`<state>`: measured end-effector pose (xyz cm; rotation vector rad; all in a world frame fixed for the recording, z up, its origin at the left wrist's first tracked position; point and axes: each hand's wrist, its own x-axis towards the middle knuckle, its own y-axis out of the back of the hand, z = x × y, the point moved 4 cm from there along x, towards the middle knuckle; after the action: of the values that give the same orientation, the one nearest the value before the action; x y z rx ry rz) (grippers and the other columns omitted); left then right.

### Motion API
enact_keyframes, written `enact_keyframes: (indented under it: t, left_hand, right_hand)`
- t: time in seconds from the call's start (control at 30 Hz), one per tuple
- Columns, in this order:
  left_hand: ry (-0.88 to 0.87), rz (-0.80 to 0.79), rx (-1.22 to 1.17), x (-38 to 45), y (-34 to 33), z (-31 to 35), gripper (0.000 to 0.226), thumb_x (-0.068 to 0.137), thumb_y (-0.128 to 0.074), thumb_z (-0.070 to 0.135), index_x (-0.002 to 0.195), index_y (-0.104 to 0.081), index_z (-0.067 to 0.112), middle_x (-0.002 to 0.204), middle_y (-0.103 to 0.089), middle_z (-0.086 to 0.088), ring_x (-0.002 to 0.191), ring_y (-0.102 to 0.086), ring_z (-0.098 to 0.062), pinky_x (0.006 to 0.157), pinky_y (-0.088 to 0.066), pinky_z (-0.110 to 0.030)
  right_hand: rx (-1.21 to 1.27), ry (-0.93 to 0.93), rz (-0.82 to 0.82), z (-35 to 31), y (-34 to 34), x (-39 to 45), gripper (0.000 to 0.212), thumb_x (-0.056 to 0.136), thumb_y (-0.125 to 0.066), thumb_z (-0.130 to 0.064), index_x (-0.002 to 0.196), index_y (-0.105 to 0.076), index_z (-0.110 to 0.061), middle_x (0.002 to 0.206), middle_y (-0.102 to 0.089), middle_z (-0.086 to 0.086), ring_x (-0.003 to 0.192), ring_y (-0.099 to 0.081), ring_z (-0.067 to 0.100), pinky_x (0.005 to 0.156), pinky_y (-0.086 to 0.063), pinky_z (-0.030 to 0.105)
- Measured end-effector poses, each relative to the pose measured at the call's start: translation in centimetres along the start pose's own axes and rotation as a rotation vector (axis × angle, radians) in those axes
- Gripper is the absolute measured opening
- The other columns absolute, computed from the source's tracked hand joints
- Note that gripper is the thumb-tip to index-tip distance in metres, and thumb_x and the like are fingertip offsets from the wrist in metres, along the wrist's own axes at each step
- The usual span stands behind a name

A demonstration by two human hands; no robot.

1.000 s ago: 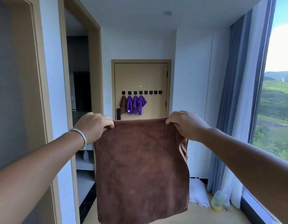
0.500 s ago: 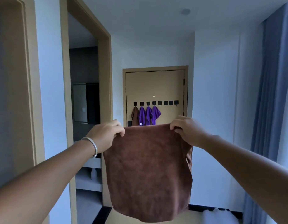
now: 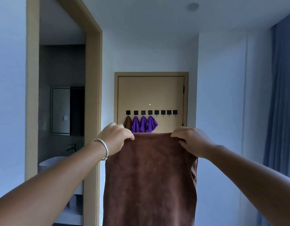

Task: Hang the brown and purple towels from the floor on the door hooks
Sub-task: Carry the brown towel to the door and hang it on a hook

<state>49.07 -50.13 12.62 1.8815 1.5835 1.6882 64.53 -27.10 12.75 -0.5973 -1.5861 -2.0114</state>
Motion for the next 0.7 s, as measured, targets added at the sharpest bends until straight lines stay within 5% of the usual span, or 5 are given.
enact_keyframes:
  t: [0.13, 0.27, 0.43, 0.7]
  left_hand:
    - [0.023, 0.08, -0.103, 4.4, -4.3, -4.2, 0.018, 0.085, -0.065, 0.043, 0.099, -0.07, 0.034, 0.101, -0.067, 0.017, 0.098, -0.055, -0.01, 0.086, -0.035, -0.026]
    - [0.078, 0.079, -0.2, 8.0, -9.0, -7.9, 0.008, 0.089, -0.062, 0.029, 0.095, -0.068, 0.031, 0.097, -0.065, 0.014, 0.093, -0.058, -0.013, 0.073, -0.039, -0.026]
    - [-0.036, 0.062, -0.186, 11.5, -14.9, -10.9, 0.029, 0.089, -0.059, 0.011, 0.109, -0.063, 0.032, 0.106, -0.059, 0.015, 0.097, -0.056, -0.011, 0.078, -0.047, -0.032]
    - [-0.093, 0.004, -0.125, 18.7, -25.9, -15.9, 0.036, 0.092, -0.055, 0.012, 0.121, -0.059, 0.034, 0.119, -0.058, 0.018, 0.108, -0.053, -0.009, 0.081, -0.041, -0.025]
  right_hand:
    - [-0.023, -0.023, 0.011, 2.3, -4.1, 5.1, 0.031, 0.094, -0.054, -0.021, 0.122, -0.062, -0.031, 0.123, -0.058, -0.016, 0.101, -0.057, 0.005, 0.082, -0.033, 0.007]
    - [-0.027, -0.06, 0.055, 4.3, -8.1, 9.1, 0.026, 0.095, -0.055, -0.025, 0.118, -0.064, -0.031, 0.118, -0.06, -0.015, 0.097, -0.058, 0.004, 0.083, -0.038, 0.011]
    - [-0.07, -0.065, 0.049, 6.8, -13.5, 13.8, 0.027, 0.097, -0.05, -0.02, 0.117, -0.065, -0.032, 0.118, -0.061, -0.014, 0.098, -0.059, 0.005, 0.084, -0.034, 0.009]
    - [-0.101, -0.021, 0.023, 13.1, -23.4, 21.1, 0.029, 0.096, -0.052, -0.017, 0.119, -0.064, -0.03, 0.119, -0.061, -0.012, 0.101, -0.061, 0.009, 0.087, -0.052, 0.022]
